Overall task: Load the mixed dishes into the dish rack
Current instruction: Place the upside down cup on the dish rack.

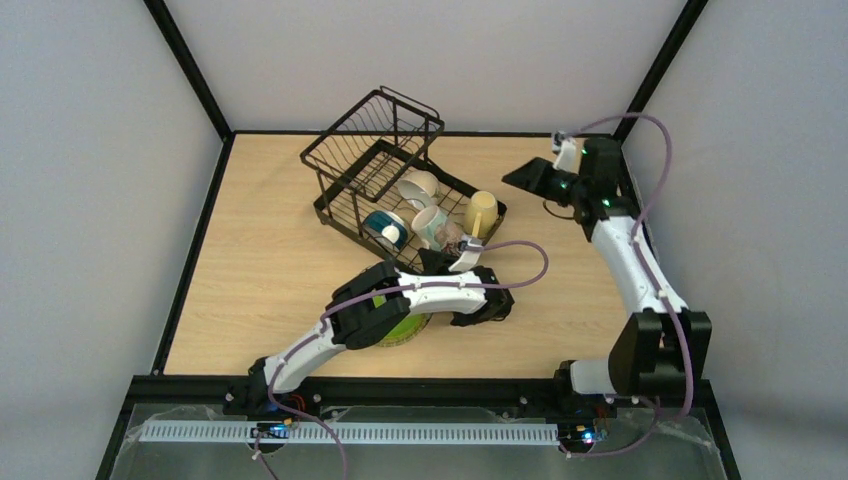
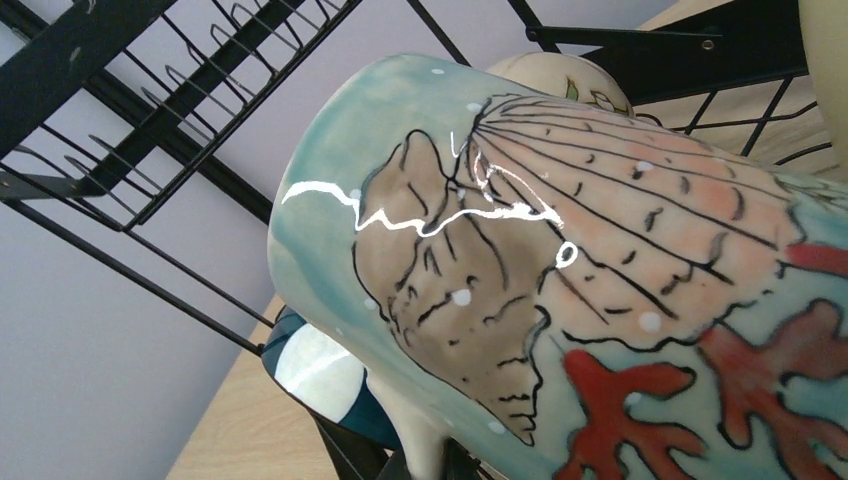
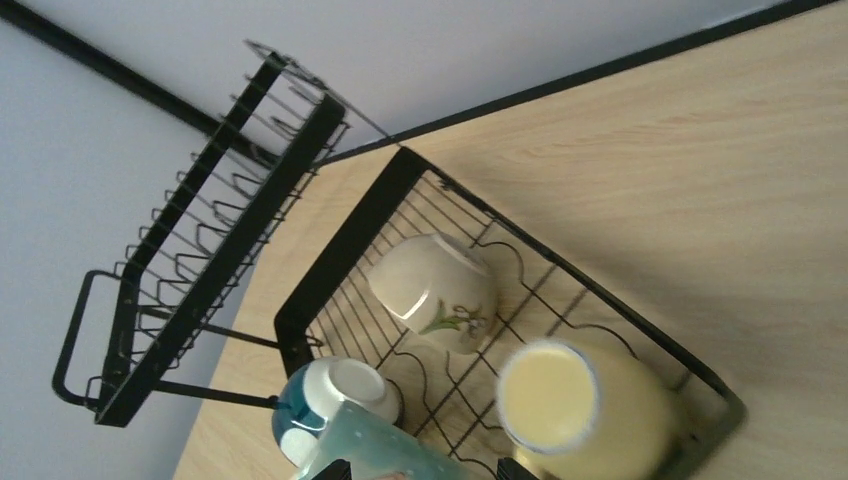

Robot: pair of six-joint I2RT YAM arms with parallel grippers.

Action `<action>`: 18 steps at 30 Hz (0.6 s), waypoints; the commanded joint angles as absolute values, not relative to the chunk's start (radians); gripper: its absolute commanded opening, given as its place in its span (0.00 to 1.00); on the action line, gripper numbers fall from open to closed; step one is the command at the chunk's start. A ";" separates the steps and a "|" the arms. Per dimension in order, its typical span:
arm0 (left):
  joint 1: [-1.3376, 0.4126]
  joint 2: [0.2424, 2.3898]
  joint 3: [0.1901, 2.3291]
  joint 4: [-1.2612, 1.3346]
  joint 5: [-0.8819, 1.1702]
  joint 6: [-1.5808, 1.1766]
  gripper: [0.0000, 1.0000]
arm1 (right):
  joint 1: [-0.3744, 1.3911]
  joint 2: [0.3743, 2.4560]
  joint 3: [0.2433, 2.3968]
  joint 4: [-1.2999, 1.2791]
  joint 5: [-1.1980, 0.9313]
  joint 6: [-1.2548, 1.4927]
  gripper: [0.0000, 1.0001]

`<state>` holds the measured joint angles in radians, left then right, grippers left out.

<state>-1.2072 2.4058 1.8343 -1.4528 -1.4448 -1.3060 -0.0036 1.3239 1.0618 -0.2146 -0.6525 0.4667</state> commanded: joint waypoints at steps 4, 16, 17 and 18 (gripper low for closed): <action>-1.252 2.486 1.849 -1.386 -1.408 -1.216 0.02 | 0.149 1.496 1.336 -0.473 -0.520 0.360 0.84; -1.253 2.510 1.867 -1.364 -1.424 -1.144 0.02 | 0.275 1.729 1.614 -0.686 -0.417 0.270 0.85; -1.252 2.513 1.868 -1.365 -1.423 -1.142 0.02 | 0.284 1.742 1.629 -0.697 -0.409 0.264 0.84; -1.252 2.513 1.869 -1.368 -1.421 -1.141 0.02 | 0.292 1.753 1.642 -0.706 -0.405 0.260 0.84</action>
